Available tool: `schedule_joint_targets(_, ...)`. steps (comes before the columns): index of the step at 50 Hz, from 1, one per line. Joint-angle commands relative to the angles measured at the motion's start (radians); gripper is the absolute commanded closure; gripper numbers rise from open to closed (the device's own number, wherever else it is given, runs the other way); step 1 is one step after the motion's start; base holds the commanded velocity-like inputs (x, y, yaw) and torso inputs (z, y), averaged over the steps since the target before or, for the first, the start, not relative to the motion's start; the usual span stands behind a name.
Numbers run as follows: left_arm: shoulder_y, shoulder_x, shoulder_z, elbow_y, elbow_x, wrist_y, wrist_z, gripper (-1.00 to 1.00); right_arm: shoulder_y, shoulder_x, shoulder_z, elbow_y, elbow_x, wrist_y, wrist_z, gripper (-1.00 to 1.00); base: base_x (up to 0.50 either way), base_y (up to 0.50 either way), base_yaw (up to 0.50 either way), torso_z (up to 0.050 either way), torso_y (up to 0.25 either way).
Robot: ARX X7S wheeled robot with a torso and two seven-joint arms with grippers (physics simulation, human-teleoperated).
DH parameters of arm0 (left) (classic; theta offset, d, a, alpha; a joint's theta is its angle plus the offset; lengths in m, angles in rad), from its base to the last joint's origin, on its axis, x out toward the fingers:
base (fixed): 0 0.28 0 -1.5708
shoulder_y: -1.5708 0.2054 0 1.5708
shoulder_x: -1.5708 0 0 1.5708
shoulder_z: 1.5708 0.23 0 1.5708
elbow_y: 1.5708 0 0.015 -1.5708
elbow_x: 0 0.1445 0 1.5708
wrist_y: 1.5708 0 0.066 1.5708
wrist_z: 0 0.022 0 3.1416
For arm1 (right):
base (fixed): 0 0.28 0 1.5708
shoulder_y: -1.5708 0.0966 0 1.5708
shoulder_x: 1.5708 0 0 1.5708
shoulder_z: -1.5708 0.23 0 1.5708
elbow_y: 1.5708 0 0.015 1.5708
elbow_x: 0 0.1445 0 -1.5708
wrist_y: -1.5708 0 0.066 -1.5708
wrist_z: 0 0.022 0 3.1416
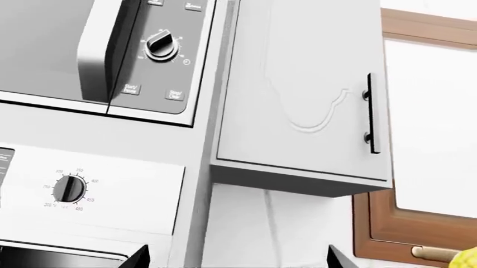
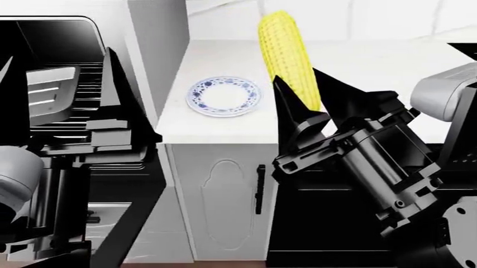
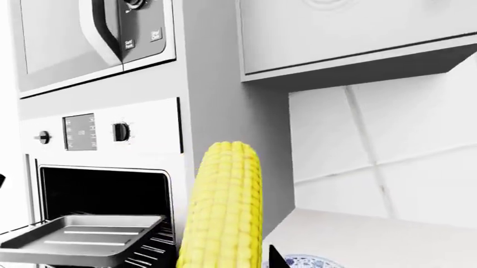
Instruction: Pick the corn from the top rack in the oven and place it on the plate on the counter.
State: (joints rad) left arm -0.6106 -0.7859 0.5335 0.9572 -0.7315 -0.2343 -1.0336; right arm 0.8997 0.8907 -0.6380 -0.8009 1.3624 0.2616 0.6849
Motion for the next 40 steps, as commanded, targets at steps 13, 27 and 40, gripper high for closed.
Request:
schedule_joint_targets(13, -0.007, -0.004, 0.005, 0.000, -0.004, 0.004, -0.005, -1.00, -0.003, -0.007, 0.013, -0.005, -0.012, -0.005, -0.004, 1.00, 0.00, -0.50, 0.00, 0.000, 0.000)
schedule_joint_targets(27, -0.009, 0.002, 0.016, 0.001, 0.000, 0.004, -0.007, -1.00, -0.001, -0.006, 0.007, -0.010, -0.026, 0.007, -0.006, 1.00, 0.00, -0.21, -0.10, 0.000, 0.000)
schedule_joint_targets(40, -0.008, 0.003, 0.021, -0.003, 0.004, 0.011, -0.006, -1.00, 0.001, 0.002, 0.012, -0.012, -0.022, 0.006, -0.008, 1.00, 0.03, 0.00, 0.50, 0.000, 0.000)
